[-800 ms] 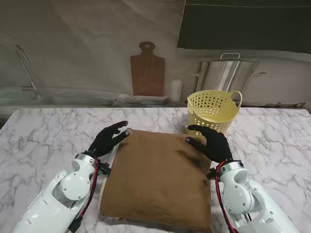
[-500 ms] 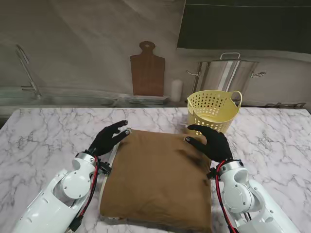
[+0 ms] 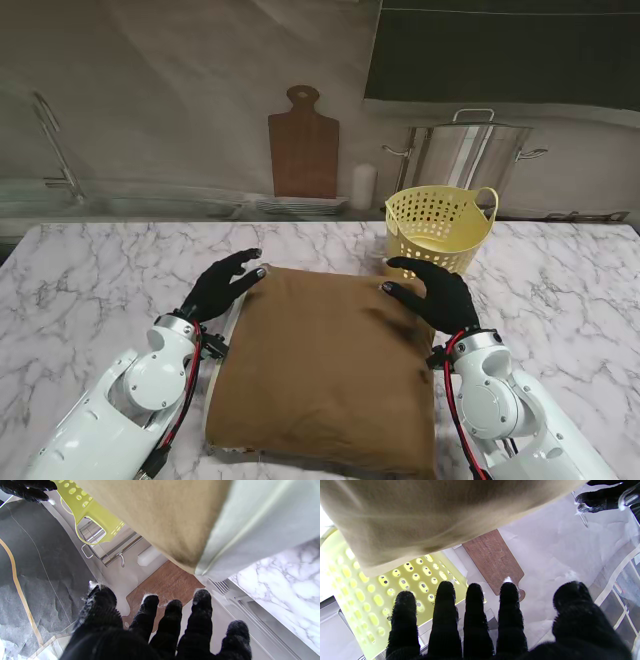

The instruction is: Remove the pillowcase from the pillow and put it in the laundry basket

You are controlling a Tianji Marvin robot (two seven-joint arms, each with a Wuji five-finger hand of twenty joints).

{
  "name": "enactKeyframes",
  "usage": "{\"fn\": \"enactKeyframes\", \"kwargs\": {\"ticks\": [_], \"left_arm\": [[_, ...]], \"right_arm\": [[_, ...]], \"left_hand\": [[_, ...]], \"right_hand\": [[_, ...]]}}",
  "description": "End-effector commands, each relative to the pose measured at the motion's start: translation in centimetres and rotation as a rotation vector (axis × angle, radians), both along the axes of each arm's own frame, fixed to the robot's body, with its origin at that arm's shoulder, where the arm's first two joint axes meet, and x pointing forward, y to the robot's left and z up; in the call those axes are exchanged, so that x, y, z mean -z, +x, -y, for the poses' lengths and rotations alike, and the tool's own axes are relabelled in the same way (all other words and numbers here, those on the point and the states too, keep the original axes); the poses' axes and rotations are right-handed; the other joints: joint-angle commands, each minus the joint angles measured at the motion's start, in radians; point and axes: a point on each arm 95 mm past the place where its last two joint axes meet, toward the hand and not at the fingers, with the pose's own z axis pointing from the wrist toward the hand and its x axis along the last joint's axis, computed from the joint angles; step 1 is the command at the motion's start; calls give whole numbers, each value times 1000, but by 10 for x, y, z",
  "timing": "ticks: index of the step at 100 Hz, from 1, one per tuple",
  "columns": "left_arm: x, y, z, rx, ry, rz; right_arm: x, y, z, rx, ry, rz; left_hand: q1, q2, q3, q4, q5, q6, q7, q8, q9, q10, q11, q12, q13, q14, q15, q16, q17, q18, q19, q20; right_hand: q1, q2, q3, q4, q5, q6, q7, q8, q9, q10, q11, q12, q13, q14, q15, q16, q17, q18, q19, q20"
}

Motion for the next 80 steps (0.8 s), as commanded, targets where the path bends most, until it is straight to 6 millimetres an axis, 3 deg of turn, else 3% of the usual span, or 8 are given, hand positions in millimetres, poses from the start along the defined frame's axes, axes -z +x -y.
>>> {"fn": "enactKeyframes", "kwargs": {"ticks": [1, 21, 27, 32, 45, 62, 72, 80], "left_arm": [[-6, 0, -1, 12, 15, -1], [-25, 2, -26, 62, 134, 13], [-26, 3, -36, 77, 169, 5], [-25, 3, -44, 86, 190, -5], [-19, 1, -61, 112, 245, -36], [-8, -2, -75, 145, 318, -95], [-2, -2, -78, 160, 355, -111], [2, -3, -78, 170, 379, -115]], "right_arm": [[4, 0, 1, 3, 2, -14], [1, -5, 0, 3, 2, -4], [1, -6, 0, 4, 1, 2], [0, -7, -1, 4, 0, 3], [1, -7, -1, 4, -5, 2], [1, -8, -1, 4, -10, 5], [1, -8, -1, 3, -11, 7], [2, -8, -1, 0, -13, 8]], "left_hand": [[11, 46, 4, 19, 12, -26, -6, -28, -46, -1, -21, -34, -10, -9, -17, -27, 0, -3, 484, -4], [27, 41, 11, 21, -9, -46, -16, -37, -62, -9, -26, -51, -11, -14, -16, -35, 5, -1, 483, -6], [124, 46, 5, 17, -93, -83, -94, -110, -67, -18, -26, -71, -9, -16, -21, -54, 9, -5, 480, -12], [194, 36, 14, 19, -136, -154, -122, -156, -77, -31, -29, -80, -15, -21, -26, -63, 9, -7, 477, -16], [279, 10, 22, 21, -142, -205, -124, -193, -97, -43, -34, -89, -20, -28, -30, -71, 4, -2, 462, -23], [313, -29, 29, 32, -107, -205, -99, -198, -116, -33, -31, -90, -30, -26, -31, -72, -4, 6, 436, -32], [258, -98, 32, 57, -44, -246, -13, -148, -107, -29, -23, -82, -26, -27, -23, -65, 7, 11, 412, -22], [229, -142, 28, 54, 17, -265, 45, -96, -98, -34, -16, -74, -21, -29, -18, -61, 16, 10, 413, -13]], "right_hand": [[30, 28, -18, 20, 16, 14, 9, 16, 2, 0, 7, 2, -18, -15, -23, -1, -6, -7, 8, 14], [30, 28, -18, 20, 16, 14, 9, 16, 3, -1, 8, 3, -18, -16, -22, -1, -5, -6, 9, 14], [30, 28, -18, 20, 15, 13, 9, 16, 4, -2, 9, 3, -18, -15, -22, -1, -5, -7, 9, 14], [29, 29, -18, 20, 16, 14, 9, 16, 3, -2, 8, 3, -18, -14, -22, -1, -4, -7, 9, 14], [30, 28, -18, 20, 15, 13, 9, 16, 3, -2, 8, 3, -19, -16, -23, -1, -5, -8, 8, 14], [30, 28, -18, 20, 14, 13, 9, 16, 2, -1, 8, 2, -18, -15, -22, -1, -5, -7, 9, 14], [30, 28, -18, 20, 14, 14, 9, 16, 3, -3, 8, 2, -19, -16, -23, -1, -5, -7, 8, 14], [30, 28, -18, 20, 15, 15, 9, 16, 3, -1, 9, 3, -18, -16, -22, -1, -5, -6, 8, 14]]}}
